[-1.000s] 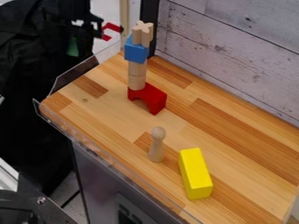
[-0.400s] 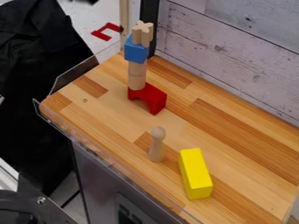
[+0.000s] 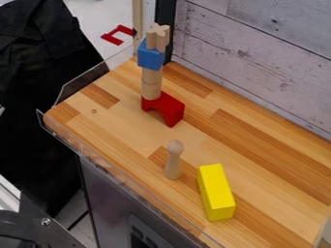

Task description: Put the green triangle on top of the plus sign

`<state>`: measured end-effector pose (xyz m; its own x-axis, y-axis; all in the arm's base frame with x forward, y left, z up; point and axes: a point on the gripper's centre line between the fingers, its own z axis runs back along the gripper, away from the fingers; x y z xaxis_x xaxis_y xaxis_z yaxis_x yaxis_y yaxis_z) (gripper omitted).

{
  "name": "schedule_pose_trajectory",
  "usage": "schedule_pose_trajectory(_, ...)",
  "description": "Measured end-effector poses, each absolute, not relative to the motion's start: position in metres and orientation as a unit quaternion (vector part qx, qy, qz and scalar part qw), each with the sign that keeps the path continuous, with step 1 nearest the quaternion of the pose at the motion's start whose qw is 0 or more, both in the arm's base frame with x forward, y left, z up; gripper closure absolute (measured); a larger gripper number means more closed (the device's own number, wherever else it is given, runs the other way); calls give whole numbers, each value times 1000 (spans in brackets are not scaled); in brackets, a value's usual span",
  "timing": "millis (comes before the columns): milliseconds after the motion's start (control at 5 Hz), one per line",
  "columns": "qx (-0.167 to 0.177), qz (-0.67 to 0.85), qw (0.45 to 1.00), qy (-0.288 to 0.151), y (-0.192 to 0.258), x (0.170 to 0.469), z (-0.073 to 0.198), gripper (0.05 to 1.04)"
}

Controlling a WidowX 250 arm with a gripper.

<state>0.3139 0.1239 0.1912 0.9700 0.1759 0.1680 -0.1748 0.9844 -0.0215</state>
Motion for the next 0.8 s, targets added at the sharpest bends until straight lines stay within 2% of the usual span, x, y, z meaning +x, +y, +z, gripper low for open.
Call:
schedule_pose_trajectory(400, 10, 71, 995, -68, 100, 300, 186, 553)
schedule_pose_trajectory(800, 13, 46, 998, -31, 71, 290, 167, 553)
